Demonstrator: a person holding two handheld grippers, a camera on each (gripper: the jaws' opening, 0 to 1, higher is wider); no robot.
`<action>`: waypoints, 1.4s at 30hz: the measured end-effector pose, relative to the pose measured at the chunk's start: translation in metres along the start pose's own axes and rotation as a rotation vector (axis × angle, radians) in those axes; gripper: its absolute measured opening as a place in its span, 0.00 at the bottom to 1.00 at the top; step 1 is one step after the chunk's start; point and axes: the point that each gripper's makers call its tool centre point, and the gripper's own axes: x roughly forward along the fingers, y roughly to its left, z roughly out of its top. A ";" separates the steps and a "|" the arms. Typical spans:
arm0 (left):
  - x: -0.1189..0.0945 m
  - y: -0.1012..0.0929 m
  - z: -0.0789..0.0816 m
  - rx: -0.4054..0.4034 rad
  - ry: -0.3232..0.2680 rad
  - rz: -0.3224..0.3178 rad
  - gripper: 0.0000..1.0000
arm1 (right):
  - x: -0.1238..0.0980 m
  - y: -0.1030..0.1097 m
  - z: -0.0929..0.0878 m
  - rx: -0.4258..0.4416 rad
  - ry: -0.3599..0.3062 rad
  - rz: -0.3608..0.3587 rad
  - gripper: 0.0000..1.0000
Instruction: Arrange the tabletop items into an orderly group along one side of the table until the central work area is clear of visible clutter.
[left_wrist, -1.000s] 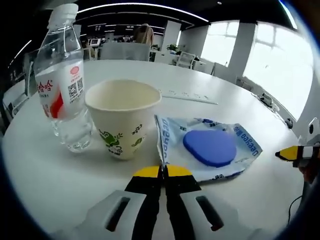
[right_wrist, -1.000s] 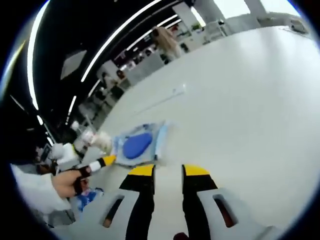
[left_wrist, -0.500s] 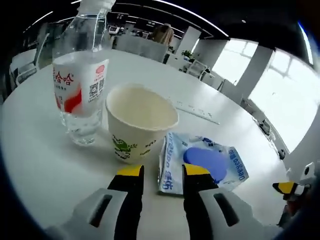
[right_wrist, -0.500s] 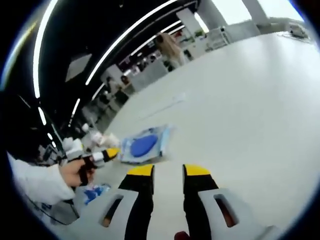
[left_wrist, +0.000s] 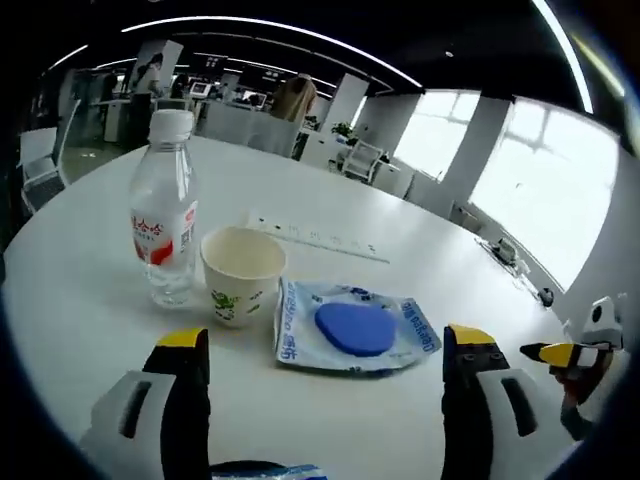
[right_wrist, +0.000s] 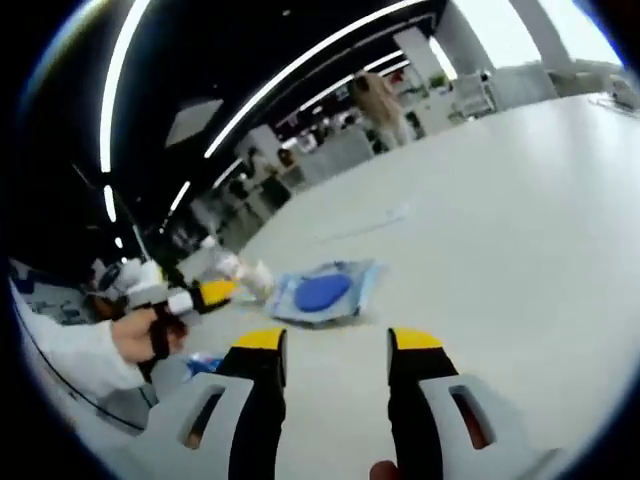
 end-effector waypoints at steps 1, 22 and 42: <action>-0.004 -0.001 -0.001 0.003 0.005 -0.001 1.00 | -0.003 0.001 0.000 0.001 -0.001 0.002 0.40; -0.098 0.023 -0.005 0.144 -0.055 0.097 0.81 | -0.041 0.024 -0.018 -0.097 0.062 0.030 0.46; -0.145 0.051 -0.029 0.131 -0.018 0.182 0.82 | -0.046 0.043 -0.034 -0.083 0.073 0.055 0.43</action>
